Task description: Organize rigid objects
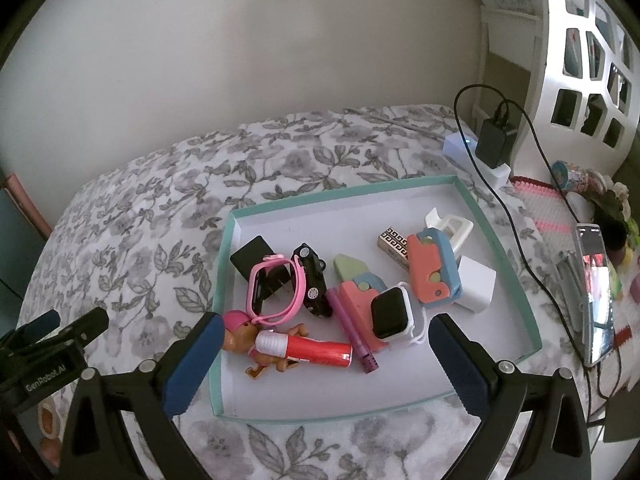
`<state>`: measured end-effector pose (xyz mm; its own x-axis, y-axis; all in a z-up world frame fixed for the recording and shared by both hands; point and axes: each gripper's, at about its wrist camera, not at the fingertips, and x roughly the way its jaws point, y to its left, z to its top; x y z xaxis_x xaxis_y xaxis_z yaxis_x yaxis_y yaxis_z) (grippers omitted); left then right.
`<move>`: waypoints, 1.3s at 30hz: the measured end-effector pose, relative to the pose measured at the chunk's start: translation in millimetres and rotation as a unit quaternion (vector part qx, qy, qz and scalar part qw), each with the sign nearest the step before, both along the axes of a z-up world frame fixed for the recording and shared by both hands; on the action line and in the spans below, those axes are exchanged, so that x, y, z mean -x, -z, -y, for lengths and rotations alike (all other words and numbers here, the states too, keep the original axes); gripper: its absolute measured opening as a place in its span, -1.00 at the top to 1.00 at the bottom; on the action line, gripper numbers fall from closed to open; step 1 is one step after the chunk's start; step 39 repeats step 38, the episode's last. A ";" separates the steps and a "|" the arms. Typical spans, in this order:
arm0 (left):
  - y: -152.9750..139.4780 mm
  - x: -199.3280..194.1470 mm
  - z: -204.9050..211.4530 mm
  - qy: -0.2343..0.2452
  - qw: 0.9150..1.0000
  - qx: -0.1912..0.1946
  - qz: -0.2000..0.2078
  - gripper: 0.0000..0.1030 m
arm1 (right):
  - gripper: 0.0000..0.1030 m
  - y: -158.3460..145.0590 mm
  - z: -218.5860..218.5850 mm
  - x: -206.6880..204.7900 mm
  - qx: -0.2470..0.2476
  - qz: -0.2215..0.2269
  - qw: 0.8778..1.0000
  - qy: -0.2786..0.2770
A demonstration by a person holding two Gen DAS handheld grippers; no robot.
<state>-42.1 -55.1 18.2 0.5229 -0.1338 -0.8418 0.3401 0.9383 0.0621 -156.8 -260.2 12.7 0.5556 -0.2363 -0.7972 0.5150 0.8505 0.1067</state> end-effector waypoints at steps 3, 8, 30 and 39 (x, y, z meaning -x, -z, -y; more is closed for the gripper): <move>-0.1 0.4 0.7 0.000 1.000 -0.004 0.003 -0.84 | -1.00 0.2 -0.2 -0.9 0.000 -0.002 1.000 -0.001; 0.2 -0.1 -0.1 -0.001 1.000 -0.006 0.002 -0.84 | -1.00 0.7 -0.1 -1.3 0.000 -0.003 1.000 0.000; 2.3 -1.7 -0.7 -0.008 1.000 -0.016 0.005 -0.84 | -1.00 4.3 1.7 -2.7 -0.002 -0.009 1.000 -0.005; 2.6 -1.6 -1.2 -0.007 1.000 -0.016 0.002 -0.84 | -1.00 4.7 2.0 -3.5 -0.002 -0.011 1.000 -0.006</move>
